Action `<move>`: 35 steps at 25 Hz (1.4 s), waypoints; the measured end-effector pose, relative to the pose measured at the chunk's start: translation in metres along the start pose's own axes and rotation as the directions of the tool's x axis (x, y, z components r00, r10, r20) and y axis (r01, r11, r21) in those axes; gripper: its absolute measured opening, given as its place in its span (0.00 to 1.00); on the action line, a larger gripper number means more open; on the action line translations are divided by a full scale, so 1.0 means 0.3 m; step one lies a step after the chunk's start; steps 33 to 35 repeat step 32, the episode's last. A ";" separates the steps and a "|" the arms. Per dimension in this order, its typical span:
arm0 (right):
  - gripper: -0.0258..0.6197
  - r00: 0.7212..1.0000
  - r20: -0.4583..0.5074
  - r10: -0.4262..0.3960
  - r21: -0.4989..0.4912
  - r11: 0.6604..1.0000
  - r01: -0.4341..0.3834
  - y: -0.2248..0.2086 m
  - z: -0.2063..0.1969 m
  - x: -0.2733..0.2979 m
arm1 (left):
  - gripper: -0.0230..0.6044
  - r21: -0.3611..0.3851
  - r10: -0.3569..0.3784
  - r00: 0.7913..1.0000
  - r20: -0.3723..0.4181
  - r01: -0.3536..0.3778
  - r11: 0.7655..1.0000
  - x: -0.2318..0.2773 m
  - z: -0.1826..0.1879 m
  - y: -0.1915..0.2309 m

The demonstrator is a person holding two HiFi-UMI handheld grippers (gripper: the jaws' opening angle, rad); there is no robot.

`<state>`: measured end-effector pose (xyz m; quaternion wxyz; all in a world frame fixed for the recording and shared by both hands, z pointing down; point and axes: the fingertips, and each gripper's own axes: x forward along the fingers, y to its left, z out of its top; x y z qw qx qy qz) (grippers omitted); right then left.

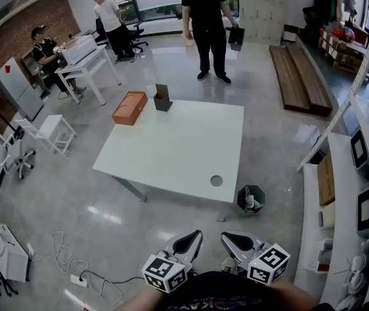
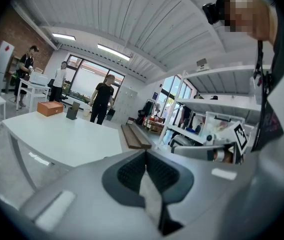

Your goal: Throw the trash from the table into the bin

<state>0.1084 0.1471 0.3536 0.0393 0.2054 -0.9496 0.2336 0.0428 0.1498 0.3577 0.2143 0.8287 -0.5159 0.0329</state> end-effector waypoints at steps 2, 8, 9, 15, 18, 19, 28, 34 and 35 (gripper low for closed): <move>0.04 1.000 0.001 0.000 0.002 1.000 0.000 0.004 -0.001 0.002 | 0.05 0.005 -0.003 1.000 0.000 0.003 1.000 -0.004 0.001 -0.001; 0.04 1.000 -0.002 0.003 -0.002 1.000 -0.003 0.012 -0.007 0.000 | 0.05 0.004 -0.006 1.000 0.002 0.006 1.000 -0.008 -0.004 -0.005; 0.04 1.000 -0.002 0.002 -0.001 1.000 -0.002 0.011 -0.007 -0.001 | 0.05 0.006 -0.009 1.000 0.001 0.009 1.000 -0.006 -0.004 -0.008; 0.04 1.000 -0.006 0.000 0.002 1.000 0.000 0.002 -0.006 -0.004 | 0.05 0.008 -0.010 1.000 0.001 0.010 1.000 0.002 -0.001 -0.013; 0.04 1.000 -0.006 0.000 0.004 1.000 0.000 -0.004 -0.004 -0.006 | 0.05 0.011 -0.011 1.000 0.001 0.011 1.000 0.008 0.001 -0.018; 0.04 1.000 -0.006 0.000 0.004 1.000 0.000 -0.005 -0.005 -0.007 | 0.05 0.012 -0.012 1.000 0.001 0.012 1.000 0.009 0.001 -0.020; 0.04 1.000 -0.010 0.008 0.005 1.000 -0.008 -0.019 -0.008 -0.009 | 0.05 0.015 -0.008 1.000 -0.004 0.008 1.000 0.025 -0.002 -0.025; 0.04 1.000 -0.011 0.010 0.008 1.000 -0.010 -0.031 -0.007 -0.014 | 0.05 0.016 -0.008 1.000 -0.005 0.008 1.000 0.038 -0.004 -0.030; 0.04 1.000 -0.011 0.010 0.008 1.000 -0.010 -0.031 -0.007 -0.014 | 0.05 0.016 -0.008 1.000 -0.005 0.008 1.000 0.038 -0.004 -0.030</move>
